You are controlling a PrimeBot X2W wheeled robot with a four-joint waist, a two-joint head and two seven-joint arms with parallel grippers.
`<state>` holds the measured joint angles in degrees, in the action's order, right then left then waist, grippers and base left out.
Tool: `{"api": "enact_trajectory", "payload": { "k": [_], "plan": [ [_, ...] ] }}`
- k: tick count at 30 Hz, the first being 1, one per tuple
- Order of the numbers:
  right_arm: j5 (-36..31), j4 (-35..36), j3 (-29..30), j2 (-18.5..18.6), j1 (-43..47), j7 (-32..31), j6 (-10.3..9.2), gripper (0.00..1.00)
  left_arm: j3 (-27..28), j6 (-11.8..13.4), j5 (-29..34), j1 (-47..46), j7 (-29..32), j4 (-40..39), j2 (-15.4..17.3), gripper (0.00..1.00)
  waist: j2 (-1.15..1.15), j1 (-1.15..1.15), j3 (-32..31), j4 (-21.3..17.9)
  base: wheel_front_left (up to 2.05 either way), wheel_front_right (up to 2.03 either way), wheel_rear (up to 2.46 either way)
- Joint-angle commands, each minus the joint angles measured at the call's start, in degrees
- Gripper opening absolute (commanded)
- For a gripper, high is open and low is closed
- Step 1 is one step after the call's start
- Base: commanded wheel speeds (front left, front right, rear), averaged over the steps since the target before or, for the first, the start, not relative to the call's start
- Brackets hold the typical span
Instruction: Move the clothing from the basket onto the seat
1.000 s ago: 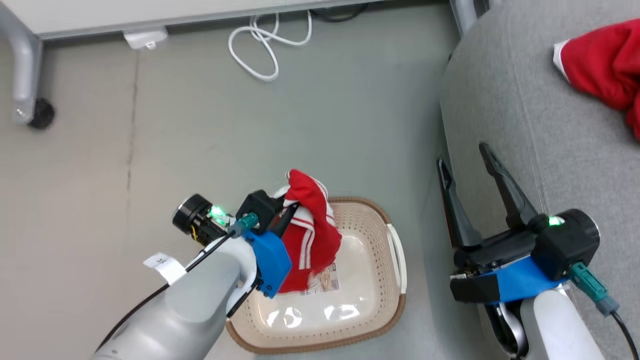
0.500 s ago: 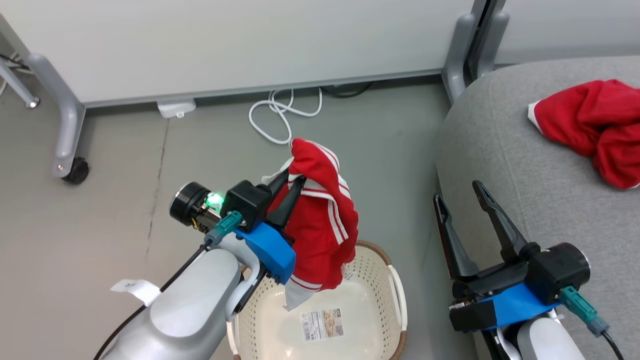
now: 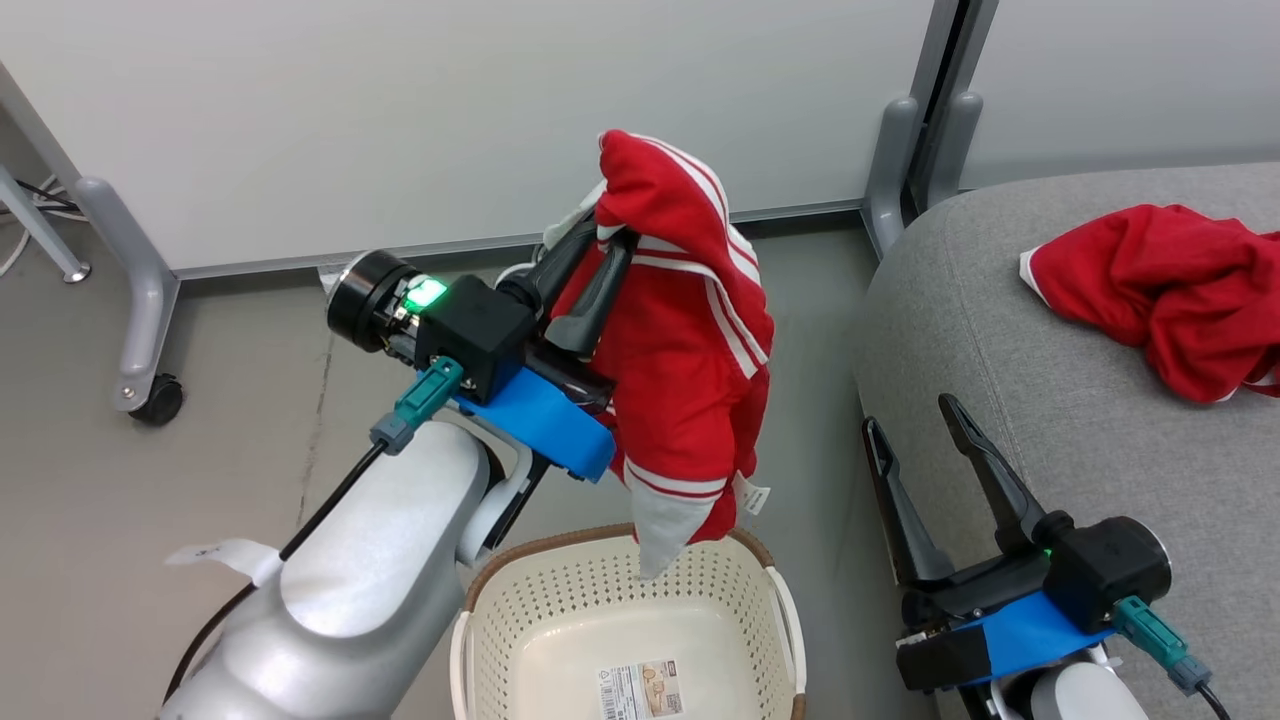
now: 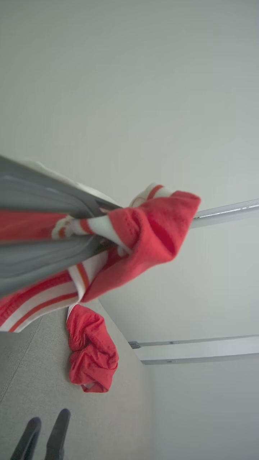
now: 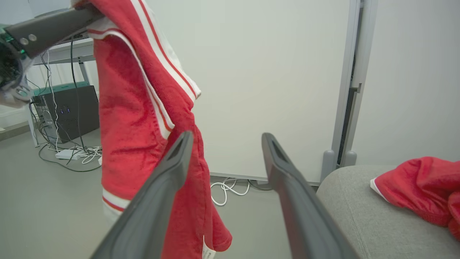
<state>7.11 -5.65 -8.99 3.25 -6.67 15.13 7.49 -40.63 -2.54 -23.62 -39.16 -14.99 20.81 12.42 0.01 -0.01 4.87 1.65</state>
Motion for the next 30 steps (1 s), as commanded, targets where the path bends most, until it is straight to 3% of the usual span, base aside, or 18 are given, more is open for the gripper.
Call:
{"api": "enact_trajectory", "payload": {
  "k": [1, 15, 30],
  "plan": [
    [0.5, 0.1, -0.1, -0.1, 0.9, 0.0, 0.01, 1.00, 0.7, 0.3, 0.3, -1.4, -0.3, -0.9, 0.0, 0.00, -0.01, 0.01, -0.4, 0.0, 0.00, 0.00, 0.00],
    [1.1, 1.1, -1.4, -0.3, 1.4, 0.0, 0.01, 1.00, 0.5, 1.1, 0.1, -3.4, -0.1, -2.7, -0.9, 0.00, -0.01, 0.01, -1.2, 0.3, 0.00, 0.00, 0.00],
    [3.9, 0.0, -11.0, -0.4, -1.0, 0.0, 0.01, 1.00, -0.5, 1.3, 1.0, -3.5, -0.2, -3.8, -2.2, 0.00, -0.01, 0.01, -0.6, 2.1, 0.00, 0.00, 0.00]
  ]
}}
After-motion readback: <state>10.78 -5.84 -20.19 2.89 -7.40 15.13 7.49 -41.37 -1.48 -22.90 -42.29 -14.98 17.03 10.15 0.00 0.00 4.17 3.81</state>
